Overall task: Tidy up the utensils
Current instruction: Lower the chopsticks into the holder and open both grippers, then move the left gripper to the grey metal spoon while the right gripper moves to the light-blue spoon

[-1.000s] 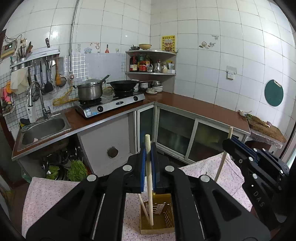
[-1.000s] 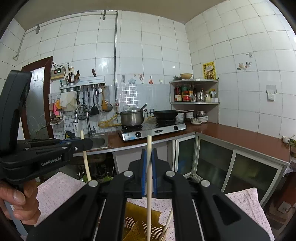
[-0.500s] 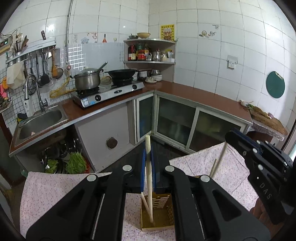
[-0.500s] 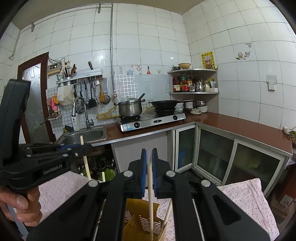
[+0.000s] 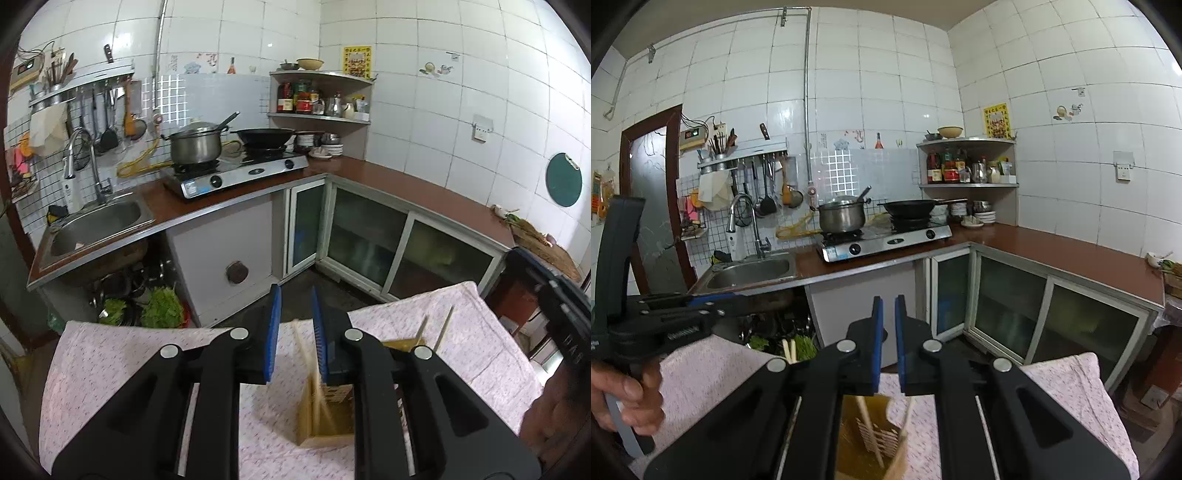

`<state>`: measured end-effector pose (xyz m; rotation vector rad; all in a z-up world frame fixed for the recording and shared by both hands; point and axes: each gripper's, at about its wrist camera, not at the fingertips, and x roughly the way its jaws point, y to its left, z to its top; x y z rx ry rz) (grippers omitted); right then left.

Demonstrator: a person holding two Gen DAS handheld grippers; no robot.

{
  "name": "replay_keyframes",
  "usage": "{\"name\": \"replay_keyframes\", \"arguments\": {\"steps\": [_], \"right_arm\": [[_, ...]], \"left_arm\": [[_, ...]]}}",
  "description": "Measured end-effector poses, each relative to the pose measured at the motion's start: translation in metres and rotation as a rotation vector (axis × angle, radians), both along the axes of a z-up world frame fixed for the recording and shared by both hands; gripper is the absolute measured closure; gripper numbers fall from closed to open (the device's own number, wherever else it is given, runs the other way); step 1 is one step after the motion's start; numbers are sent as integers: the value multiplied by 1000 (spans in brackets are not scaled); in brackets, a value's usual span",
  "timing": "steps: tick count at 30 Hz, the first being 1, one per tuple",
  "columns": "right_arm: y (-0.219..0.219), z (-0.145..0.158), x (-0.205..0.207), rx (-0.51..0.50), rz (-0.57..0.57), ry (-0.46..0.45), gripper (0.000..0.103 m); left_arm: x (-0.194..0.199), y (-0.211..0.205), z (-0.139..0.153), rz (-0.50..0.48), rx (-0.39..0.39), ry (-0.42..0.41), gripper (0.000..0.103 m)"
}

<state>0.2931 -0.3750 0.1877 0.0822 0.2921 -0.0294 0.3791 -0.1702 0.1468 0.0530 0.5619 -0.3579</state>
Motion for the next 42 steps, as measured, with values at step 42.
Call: {"name": "replay_keyframes", "arguments": {"steps": [42], "right_arm": [[-2,-178,-271,153,-88,390,60]], "left_arm": [[-294,86,-185,-74,64,231,66]]}}
